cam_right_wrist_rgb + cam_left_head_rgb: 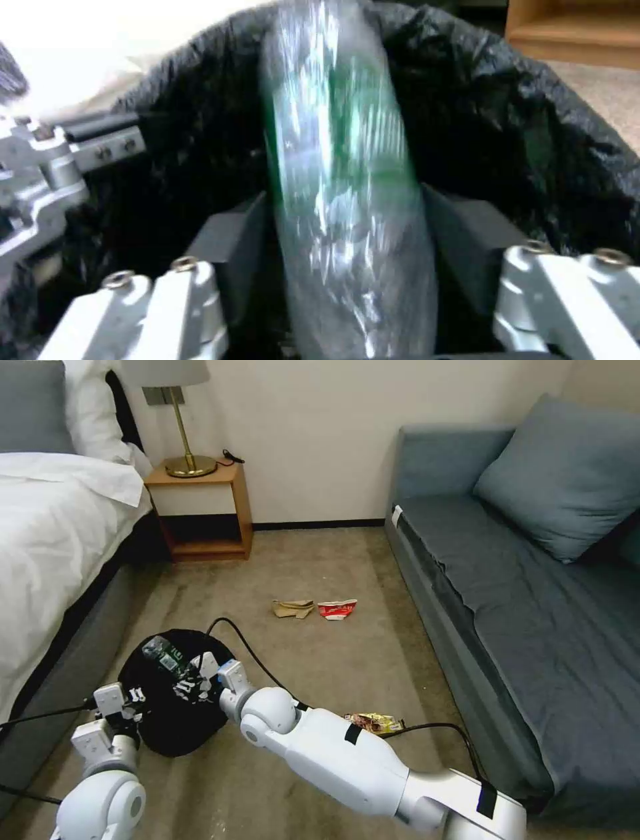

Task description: Pick up the trash bin, then pick up the garbage on the floor and place it into the trash bin.

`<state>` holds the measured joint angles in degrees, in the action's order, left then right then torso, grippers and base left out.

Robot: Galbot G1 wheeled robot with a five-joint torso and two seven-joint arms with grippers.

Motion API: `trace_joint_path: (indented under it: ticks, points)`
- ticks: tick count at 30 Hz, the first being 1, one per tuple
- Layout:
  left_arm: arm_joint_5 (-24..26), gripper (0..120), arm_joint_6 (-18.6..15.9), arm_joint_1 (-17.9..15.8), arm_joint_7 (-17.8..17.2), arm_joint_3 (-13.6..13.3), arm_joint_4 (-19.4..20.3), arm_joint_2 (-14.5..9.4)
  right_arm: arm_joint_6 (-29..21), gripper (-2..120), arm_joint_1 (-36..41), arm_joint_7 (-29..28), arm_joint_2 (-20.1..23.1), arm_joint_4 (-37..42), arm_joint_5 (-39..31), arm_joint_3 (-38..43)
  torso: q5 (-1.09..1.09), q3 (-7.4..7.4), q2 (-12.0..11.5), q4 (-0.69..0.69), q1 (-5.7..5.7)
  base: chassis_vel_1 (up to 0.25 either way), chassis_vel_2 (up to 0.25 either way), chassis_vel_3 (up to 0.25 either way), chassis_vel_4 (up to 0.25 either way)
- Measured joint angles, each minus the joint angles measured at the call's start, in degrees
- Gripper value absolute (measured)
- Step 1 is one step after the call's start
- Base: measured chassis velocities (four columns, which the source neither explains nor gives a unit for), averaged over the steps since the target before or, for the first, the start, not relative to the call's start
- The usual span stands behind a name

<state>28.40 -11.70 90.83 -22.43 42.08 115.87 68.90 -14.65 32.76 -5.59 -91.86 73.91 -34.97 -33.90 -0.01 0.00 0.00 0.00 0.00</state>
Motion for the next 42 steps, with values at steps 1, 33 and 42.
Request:
trace_joint_path:
  ticks: [1,33,42]
  points:
    - [-0.01,8,0.0,-0.09,0.0,-0.01,0.0,0.02,0.0,71,0.08,0.02,0.14,0.05,0.14,0.03,0.0,0.0,0.0,0.0,0.0,0.0,0.0,0.0,0.0]
    - [0.14,7,0.58,0.13,-0.12,0.32,-0.05,-2.02,-14.42,100,4.26,8.64,30.28,12.03,9.71,9.75,0.03,0.0,0.0,-0.01,0.0,0.0,0.0,0.0,0.0]
    - [0.03,7,0.99,1.22,-0.14,0.47,0.36,-2.73,-19.25,100,8.29,18.79,33.04,8.82,15.59,14.73,0.03,0.0,0.0,0.0,0.0,0.0,0.0,0.0,0.0]
